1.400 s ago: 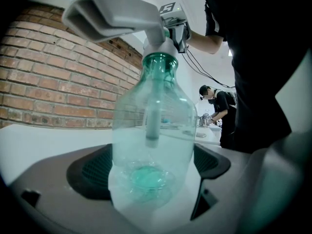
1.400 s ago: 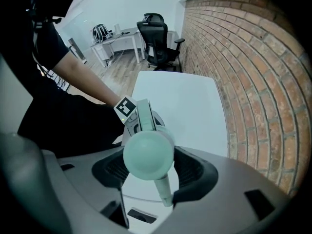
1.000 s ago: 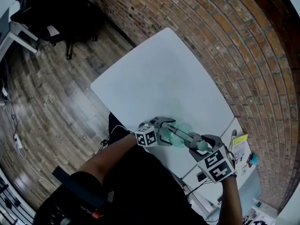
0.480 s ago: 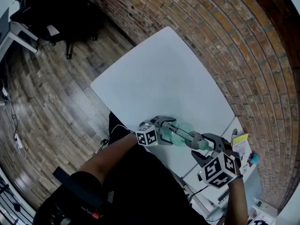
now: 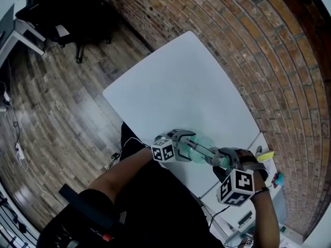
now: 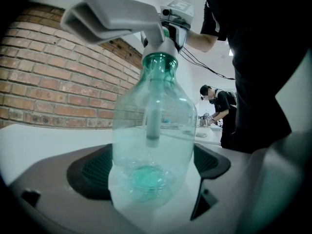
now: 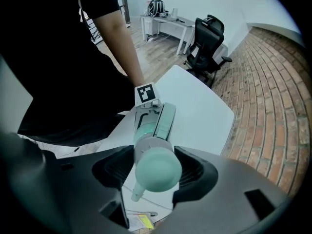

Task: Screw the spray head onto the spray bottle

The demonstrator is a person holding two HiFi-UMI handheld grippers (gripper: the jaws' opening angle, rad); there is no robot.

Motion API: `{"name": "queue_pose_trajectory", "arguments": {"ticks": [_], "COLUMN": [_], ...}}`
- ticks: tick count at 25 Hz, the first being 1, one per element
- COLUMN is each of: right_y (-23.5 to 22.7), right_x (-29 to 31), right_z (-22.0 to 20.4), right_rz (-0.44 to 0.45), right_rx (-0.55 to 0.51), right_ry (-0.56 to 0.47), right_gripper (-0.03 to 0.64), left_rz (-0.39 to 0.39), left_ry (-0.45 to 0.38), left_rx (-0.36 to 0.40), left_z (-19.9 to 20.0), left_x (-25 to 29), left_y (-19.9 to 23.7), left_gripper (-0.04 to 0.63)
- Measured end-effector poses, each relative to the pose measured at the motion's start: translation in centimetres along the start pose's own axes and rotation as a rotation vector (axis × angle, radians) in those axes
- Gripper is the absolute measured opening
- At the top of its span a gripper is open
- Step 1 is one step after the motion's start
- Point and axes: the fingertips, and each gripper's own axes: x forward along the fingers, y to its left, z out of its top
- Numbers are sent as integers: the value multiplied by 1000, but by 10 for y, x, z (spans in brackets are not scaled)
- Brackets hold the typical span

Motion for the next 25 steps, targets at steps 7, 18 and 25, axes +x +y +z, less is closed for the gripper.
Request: {"name": "queue_pose_trajectory", "arguments": {"ticks": [7, 18, 25], "right_y": [0, -9, -11], "right_x": [2, 2, 1], "right_z": [1, -2, -4], "right_rz": [32, 32, 27], "right_rx": [108, 574, 761], "right_ry": [-34, -121, -168], "right_gripper": [259, 259, 260], "left_rz": [-1, 1, 1], "left_ry": [-1, 0, -2], "left_rx": [0, 1, 4], "left_z": [0, -1, 0], "left_x": [-1, -1, 0], "left_y": [-1, -1, -1], "left_gripper": [512, 514, 514]}}
